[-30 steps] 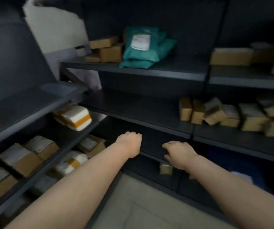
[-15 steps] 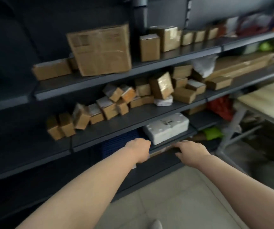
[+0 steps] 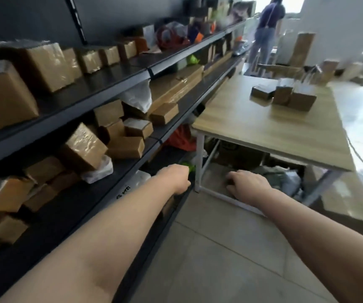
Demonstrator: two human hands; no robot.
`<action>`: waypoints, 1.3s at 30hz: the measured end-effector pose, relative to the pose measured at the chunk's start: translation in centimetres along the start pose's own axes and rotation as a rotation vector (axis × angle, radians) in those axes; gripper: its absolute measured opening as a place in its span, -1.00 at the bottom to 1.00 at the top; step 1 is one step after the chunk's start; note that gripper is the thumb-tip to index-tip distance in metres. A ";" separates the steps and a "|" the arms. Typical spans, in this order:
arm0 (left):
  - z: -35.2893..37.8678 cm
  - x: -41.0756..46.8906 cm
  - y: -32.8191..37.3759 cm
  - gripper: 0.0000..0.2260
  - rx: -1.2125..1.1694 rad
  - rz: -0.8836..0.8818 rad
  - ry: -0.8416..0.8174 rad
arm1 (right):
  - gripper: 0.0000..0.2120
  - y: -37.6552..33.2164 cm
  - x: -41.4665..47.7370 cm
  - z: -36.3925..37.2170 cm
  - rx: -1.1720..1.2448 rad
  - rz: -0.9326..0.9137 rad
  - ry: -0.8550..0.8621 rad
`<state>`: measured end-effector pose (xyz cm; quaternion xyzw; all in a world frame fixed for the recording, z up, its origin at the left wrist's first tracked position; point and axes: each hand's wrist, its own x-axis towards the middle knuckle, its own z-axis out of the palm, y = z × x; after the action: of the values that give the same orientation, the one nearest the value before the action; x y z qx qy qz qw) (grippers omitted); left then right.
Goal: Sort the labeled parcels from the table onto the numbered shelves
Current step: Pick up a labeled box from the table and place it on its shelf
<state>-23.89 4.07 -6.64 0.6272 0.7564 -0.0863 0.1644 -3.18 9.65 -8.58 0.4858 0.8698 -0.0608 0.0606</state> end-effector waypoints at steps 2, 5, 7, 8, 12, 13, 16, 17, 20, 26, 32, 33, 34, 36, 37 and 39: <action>-1.0 3.1 1.8 -0.63 0.025 0.056 -0.003 | -0.71 3.0 0.6 -0.3 0.030 0.085 0.001; -2.1 7.2 5.3 -0.65 0.043 0.148 -0.007 | -0.68 7.7 1.0 -0.8 0.060 0.216 -0.015; -2.8 9.9 7.8 -0.64 0.054 0.210 -0.001 | -0.67 10.9 1.5 -1.2 0.076 0.298 -0.008; -3.3 11.2 9.2 -0.63 0.062 0.243 0.000 | -0.66 12.5 1.9 -1.3 0.085 0.330 -0.008; -5.3 16.8 15.6 -0.60 0.069 0.347 0.007 | -0.63 19.4 3.9 -1.2 0.118 0.448 0.028; -5.9 18.2 17.4 -0.60 0.065 0.359 0.011 | -0.63 21.3 4.6 -1.3 0.130 0.475 0.038; -7.5 22.4 22.7 -0.58 0.084 0.378 0.003 | -0.62 27.2 7.0 -1.9 0.159 0.504 0.055; -8.0 23.9 24.5 -0.57 0.088 0.379 0.001 | -0.60 29.1 7.8 -2.3 0.168 0.510 0.050; -10.0 28.1 29.5 -0.56 0.083 0.376 0.014 | -0.58 34.9 10.7 -4.2 0.193 0.526 0.043; -12.1 35.2 36.5 -0.56 -0.002 0.365 0.001 | -0.60 43.4 16.4 -6.4 0.202 0.537 0.084; -12.6 43.4 39.4 -0.54 0.017 0.369 -0.046 | -0.58 48.8 22.2 -5.1 0.251 0.562 0.027; -12.9 45.1 39.8 -0.53 0.026 0.373 -0.045 | -0.58 49.6 23.3 -5.1 0.257 0.567 0.021; -13.2 47.0 40.1 -0.53 0.029 0.377 -0.046 | -0.57 50.5 24.6 -5.1 0.259 0.576 0.015; -14.0 51.0 40.9 -0.52 0.025 0.388 -0.047 | -0.57 52.3 27.4 -5.3 0.254 0.590 0.007; -14.6 53.1 41.4 -0.52 0.019 0.397 -0.048 | -0.58 53.3 28.9 -5.6 0.253 0.597 0.002; -15.8 56.9 42.4 -0.54 -0.010 0.412 -0.057 | -0.57 55.0 31.8 -6.2 0.260 0.614 -0.005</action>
<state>6.31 70.19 -8.98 0.7652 0.6075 -0.0650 0.2030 26.92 65.96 -10.31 0.7288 0.6677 -0.1513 0.0159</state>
